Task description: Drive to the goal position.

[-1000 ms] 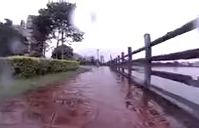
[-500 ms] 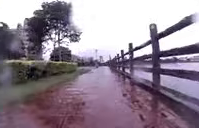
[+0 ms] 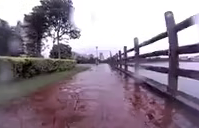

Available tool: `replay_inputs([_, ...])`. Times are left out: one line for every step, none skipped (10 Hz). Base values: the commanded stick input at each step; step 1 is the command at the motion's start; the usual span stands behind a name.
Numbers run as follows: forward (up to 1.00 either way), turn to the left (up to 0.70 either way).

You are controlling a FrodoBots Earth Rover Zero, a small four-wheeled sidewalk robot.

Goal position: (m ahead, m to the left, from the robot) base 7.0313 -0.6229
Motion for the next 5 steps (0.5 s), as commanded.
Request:
replay_inputs([1.0,0.0])
replay_inputs([1.0,0.0])
replay_inputs([1.0,0.0])
replay_inputs([1.0,0.0])
replay_inputs([1.0,0.0])
